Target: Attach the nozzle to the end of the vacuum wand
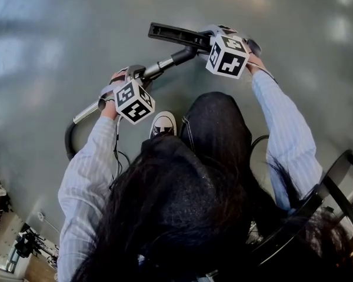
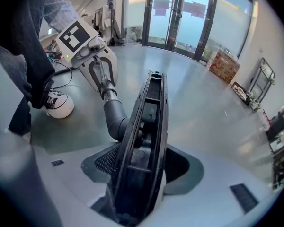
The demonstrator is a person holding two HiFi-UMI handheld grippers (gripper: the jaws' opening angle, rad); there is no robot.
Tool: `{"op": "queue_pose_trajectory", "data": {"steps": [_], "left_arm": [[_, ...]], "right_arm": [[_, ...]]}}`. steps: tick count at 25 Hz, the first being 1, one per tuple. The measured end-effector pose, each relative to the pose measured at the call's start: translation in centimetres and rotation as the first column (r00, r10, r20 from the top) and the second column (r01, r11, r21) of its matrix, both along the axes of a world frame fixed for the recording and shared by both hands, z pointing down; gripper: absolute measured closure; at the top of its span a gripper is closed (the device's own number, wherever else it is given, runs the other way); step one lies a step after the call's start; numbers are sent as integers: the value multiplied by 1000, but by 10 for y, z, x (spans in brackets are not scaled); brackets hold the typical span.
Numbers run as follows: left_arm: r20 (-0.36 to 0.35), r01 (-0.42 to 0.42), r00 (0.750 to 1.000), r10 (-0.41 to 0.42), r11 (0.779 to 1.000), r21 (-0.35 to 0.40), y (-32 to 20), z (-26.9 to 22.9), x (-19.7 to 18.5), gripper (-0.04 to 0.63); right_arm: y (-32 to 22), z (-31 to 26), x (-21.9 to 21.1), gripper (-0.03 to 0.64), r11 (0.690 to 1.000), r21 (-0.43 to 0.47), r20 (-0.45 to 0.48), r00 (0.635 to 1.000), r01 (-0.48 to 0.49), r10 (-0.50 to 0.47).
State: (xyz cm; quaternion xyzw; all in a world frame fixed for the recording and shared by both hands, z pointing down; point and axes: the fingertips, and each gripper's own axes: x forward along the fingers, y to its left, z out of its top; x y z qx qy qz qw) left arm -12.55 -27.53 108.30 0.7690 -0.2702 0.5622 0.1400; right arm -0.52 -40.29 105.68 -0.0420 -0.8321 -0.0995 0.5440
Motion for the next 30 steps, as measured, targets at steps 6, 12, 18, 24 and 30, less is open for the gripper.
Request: {"op": "queue_pose_trajectory", "data": {"steps": [6,12,18,24,30], "left_arm": [[5,11,1000,-11,999,-38,4,15,-2,412],[-72,141,987,-146,987,-79,0,31,-4,425],[-41,161,986,-164,985,-63,-4,29,-3,423],[-41,202,978,-203,979,-16,-3,11,-8,423],[-226,450,871,-436,893,14,-31,-24,-27,425]], "right_arm": [[3,21,1,351,999,24,-54,998,-44,45],[3,40,2,350,984,47,-33,984,-172,174],[-2,31,7,350,968,0,4,968,-251,251],[-5,0,38,351,892,-124,122,885,-435,448],[-2,-26,43,351,732,-354,267,687,-582,676]]}}
